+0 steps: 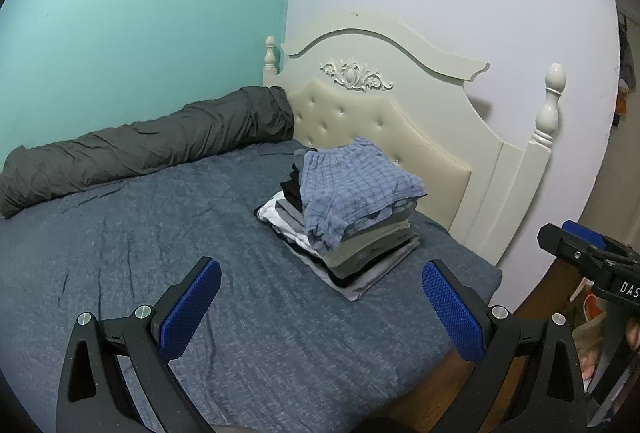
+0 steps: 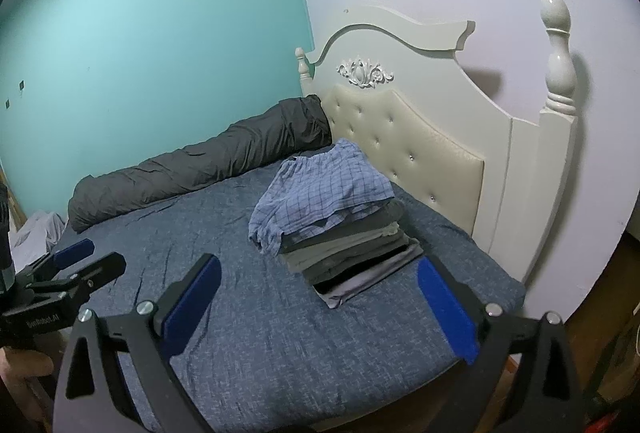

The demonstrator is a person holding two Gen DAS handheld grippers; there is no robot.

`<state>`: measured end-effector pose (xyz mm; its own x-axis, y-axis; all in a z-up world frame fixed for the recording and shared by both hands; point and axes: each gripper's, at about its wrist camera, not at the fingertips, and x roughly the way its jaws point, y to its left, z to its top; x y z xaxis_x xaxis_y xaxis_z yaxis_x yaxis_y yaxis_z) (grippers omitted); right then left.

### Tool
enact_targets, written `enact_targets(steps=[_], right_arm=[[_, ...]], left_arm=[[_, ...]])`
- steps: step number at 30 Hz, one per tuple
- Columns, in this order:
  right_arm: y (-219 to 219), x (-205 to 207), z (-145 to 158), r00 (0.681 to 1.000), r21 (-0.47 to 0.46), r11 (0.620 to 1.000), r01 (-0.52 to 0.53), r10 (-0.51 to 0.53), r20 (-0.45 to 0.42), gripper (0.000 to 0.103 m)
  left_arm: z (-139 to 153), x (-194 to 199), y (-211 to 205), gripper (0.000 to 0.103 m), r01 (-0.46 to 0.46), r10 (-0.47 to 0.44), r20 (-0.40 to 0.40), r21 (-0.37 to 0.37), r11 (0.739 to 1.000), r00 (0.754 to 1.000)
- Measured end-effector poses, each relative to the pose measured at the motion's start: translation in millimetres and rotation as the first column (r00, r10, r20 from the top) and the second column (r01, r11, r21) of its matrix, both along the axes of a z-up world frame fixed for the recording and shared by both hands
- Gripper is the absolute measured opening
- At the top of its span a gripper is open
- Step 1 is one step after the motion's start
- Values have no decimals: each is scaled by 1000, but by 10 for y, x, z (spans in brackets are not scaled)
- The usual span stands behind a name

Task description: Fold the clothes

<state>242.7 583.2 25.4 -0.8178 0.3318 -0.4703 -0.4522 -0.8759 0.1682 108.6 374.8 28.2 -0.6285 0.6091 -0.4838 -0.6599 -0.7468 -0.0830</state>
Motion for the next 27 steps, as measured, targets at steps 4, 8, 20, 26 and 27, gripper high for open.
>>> enact_targets(steps=[4, 8, 20, 26, 27], right_arm=[[-47, 33, -25, 1000, 12, 1000, 1, -1, 5, 100], [-98, 64, -49, 1000, 22, 1000, 0, 0, 4, 100], [-214, 96, -150, 1000, 47, 999, 5, -5, 13, 100], [-252, 90, -226, 1000, 44, 999, 5, -6, 22, 100], [-256, 90, -237, 1000, 44, 999, 6, -7, 22, 100]], left_arm=[[-32, 21, -41, 103, 2, -2, 5, 0, 1000, 1000], [-57, 68, -68, 103, -2, 2, -16, -14, 1000, 1000], [-170, 150, -109, 103, 6, -6, -34, -21, 1000, 999], [-201, 166, -122, 103, 5, -6, -38, -21, 1000, 999], [-206, 172, -120, 103, 4, -5, -42, -23, 1000, 999]])
